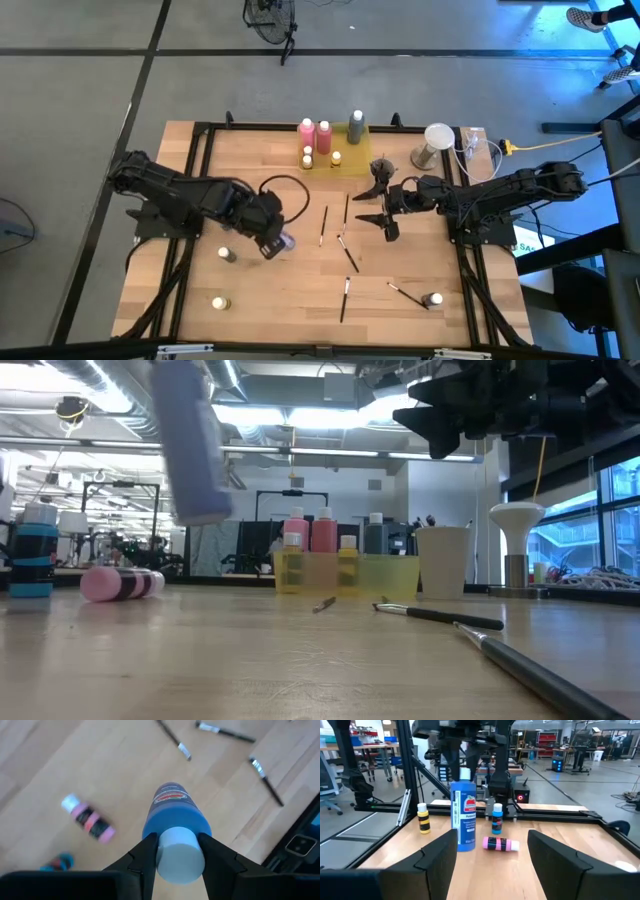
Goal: Pick & Place Paint Supplies
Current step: Put the large blue paint bottle into the yellow bin
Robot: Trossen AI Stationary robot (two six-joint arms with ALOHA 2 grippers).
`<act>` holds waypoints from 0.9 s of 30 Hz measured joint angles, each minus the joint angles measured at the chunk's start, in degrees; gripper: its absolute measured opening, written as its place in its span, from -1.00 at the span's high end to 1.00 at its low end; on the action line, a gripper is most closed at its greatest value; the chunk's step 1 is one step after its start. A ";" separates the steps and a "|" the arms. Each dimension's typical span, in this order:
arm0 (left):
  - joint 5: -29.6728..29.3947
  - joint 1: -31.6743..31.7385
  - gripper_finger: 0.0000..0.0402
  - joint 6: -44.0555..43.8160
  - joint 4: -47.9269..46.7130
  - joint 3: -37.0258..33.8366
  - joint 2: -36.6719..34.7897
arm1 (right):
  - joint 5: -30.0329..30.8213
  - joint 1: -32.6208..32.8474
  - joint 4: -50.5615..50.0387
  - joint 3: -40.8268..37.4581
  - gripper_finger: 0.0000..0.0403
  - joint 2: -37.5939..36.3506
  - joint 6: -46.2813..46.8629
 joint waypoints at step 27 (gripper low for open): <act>-1.38 14.50 0.41 31.41 28.98 0.04 6.97 | 11.08 4.28 -30.94 19.26 -0.47 7.67 -2.97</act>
